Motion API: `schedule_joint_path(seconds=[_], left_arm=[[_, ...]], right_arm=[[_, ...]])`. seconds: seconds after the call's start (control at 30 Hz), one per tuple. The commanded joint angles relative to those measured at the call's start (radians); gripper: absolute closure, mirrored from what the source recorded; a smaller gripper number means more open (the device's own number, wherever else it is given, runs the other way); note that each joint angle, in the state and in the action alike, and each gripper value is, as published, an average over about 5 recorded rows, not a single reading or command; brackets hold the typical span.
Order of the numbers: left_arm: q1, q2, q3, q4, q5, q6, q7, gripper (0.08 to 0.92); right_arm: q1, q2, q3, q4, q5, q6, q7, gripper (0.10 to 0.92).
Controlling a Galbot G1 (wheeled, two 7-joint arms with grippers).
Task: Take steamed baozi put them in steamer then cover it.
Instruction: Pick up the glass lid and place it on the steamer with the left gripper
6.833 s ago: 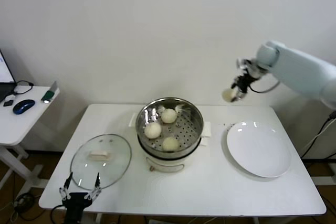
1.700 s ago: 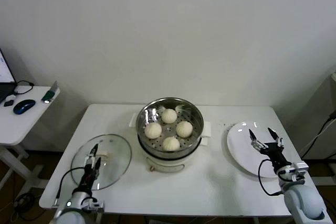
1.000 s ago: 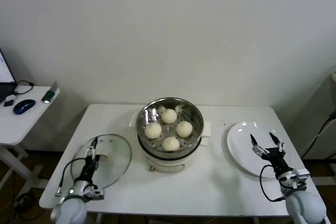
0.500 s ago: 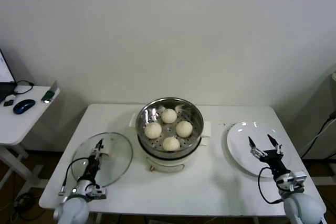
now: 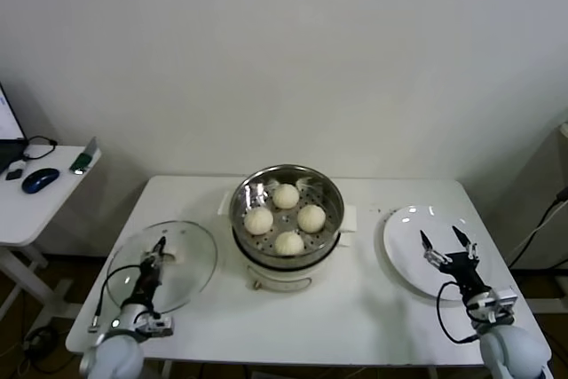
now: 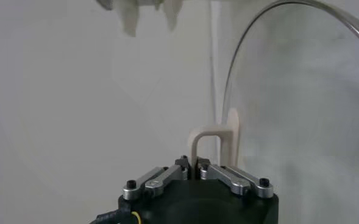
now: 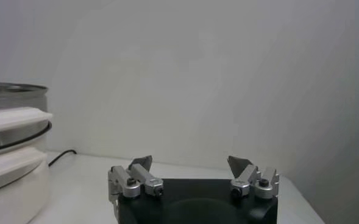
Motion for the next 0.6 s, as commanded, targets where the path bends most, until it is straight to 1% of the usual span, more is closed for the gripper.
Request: schedule_joint_path(seconds=[0.03,0.17,0.27,0.37,0.47,0.53,0.6], left_arm=[[0.190,0.090,-0.016,-0.366,-0.054,0.316,0.005,0.853],[0.238,0.164,-0.014,-0.500,-0.077,0.466,0.027,0.853],[0.247,0.222,-0.001,-0.572,-0.106,0.530,0.034,0.853],[0.231,0.275,0.032,-0.625,-0.149,0.583,0.066,0.853],[0.177,0.309,0.090,-0.649,-0.171,0.622,0.094,0.853],[0.110,0.323,0.145,-0.647,-0.167,0.643,0.113,0.853],[0.030,0.334,0.223,-0.641,-0.164,0.673,0.151,0.853]], right_arm=[[0.020,-0.016,-0.009,-0.012,-0.006,0.001,0.000,0.203],[0.043,-0.033,-0.028,-0.030,-0.010,0.000,0.000,0.203],[0.065,-0.041,-0.049,-0.050,-0.018,0.003,-0.003,0.203],[0.085,-0.044,-0.068,-0.072,-0.028,0.009,-0.006,0.203],[0.101,-0.045,-0.082,-0.095,-0.038,0.018,-0.010,0.203],[0.111,-0.043,-0.088,-0.115,-0.045,0.024,-0.013,0.203],[0.120,-0.040,-0.095,-0.130,-0.051,0.027,-0.015,0.203]])
